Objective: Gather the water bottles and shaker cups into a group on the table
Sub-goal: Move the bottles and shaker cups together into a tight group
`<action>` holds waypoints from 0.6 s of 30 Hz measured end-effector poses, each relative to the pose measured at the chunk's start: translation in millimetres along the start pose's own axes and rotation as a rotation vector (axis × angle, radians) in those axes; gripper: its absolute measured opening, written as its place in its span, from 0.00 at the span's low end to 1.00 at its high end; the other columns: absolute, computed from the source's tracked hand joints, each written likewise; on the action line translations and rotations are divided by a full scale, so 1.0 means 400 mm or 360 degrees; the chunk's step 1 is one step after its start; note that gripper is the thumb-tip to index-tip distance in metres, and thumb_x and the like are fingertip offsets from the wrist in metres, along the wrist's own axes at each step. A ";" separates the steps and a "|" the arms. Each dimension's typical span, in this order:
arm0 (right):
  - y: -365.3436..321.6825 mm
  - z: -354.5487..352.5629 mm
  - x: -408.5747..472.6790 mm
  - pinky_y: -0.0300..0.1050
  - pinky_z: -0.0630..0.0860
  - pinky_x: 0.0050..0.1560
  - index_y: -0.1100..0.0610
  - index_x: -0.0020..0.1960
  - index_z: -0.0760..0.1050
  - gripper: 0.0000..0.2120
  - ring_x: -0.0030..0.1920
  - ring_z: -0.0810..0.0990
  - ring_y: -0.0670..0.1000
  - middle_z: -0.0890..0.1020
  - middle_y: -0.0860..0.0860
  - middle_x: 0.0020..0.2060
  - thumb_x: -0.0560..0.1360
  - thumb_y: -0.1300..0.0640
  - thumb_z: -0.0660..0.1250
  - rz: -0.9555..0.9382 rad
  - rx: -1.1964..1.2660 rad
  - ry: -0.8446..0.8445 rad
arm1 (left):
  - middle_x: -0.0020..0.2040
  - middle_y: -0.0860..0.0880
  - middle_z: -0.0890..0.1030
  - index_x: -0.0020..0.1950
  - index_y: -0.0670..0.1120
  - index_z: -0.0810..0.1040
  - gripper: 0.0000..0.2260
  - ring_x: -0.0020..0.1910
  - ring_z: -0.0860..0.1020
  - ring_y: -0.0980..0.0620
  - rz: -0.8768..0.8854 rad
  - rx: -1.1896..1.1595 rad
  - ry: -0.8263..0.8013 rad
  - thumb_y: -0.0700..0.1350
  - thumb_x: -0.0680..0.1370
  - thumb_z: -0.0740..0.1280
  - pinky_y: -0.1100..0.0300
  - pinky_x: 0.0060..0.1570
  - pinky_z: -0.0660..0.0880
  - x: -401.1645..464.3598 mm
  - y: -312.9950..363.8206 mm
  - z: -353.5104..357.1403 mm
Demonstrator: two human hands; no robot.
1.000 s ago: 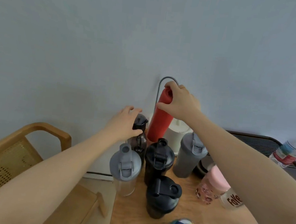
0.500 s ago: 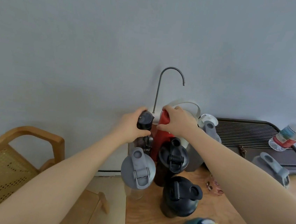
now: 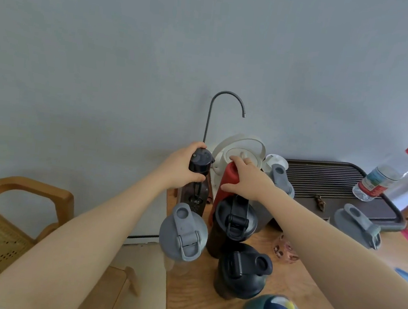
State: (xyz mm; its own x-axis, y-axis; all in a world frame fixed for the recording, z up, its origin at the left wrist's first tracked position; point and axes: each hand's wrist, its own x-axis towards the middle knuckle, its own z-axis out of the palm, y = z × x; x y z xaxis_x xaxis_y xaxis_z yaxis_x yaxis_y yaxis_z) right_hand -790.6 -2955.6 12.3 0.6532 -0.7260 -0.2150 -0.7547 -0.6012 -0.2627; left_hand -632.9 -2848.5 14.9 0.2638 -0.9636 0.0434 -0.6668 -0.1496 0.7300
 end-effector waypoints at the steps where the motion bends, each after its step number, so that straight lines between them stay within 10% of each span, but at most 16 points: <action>1: 0.002 0.000 -0.010 0.57 0.71 0.63 0.52 0.75 0.51 0.41 0.68 0.67 0.63 0.56 0.60 0.74 0.70 0.45 0.69 -0.0014 0.0067 0.0024 | 0.66 0.45 0.72 0.69 0.48 0.61 0.32 0.63 0.72 0.45 -0.0011 0.0013 -0.0003 0.42 0.70 0.73 0.60 0.55 0.69 0.000 0.003 -0.001; 7: -0.006 0.056 -0.180 0.53 0.65 0.67 0.59 0.69 0.65 0.29 0.69 0.65 0.58 0.68 0.56 0.69 0.72 0.52 0.69 -0.0320 0.0256 0.0824 | 0.75 0.46 0.58 0.74 0.48 0.34 0.48 0.72 0.62 0.47 -0.0236 -0.0278 -0.0130 0.44 0.72 0.71 0.57 0.67 0.60 -0.100 -0.009 0.022; 18: -0.013 0.178 -0.220 0.61 0.72 0.61 0.52 0.72 0.55 0.44 0.67 0.67 0.63 0.62 0.57 0.71 0.65 0.39 0.72 0.0332 0.0378 0.0511 | 0.61 0.51 0.70 0.63 0.53 0.62 0.30 0.59 0.71 0.52 -0.0303 -0.0389 0.0012 0.50 0.67 0.75 0.65 0.48 0.72 -0.301 -0.042 0.122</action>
State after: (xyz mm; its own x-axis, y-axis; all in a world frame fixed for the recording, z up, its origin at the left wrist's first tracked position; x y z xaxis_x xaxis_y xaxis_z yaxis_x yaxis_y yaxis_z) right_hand -839.9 -2864.7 -34.3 0.4083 -0.9128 0.0066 -0.8085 -0.3650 -0.4616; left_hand -687.5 -2740.8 -36.1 0.3738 -0.9215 -0.1051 -0.4180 -0.2685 0.8678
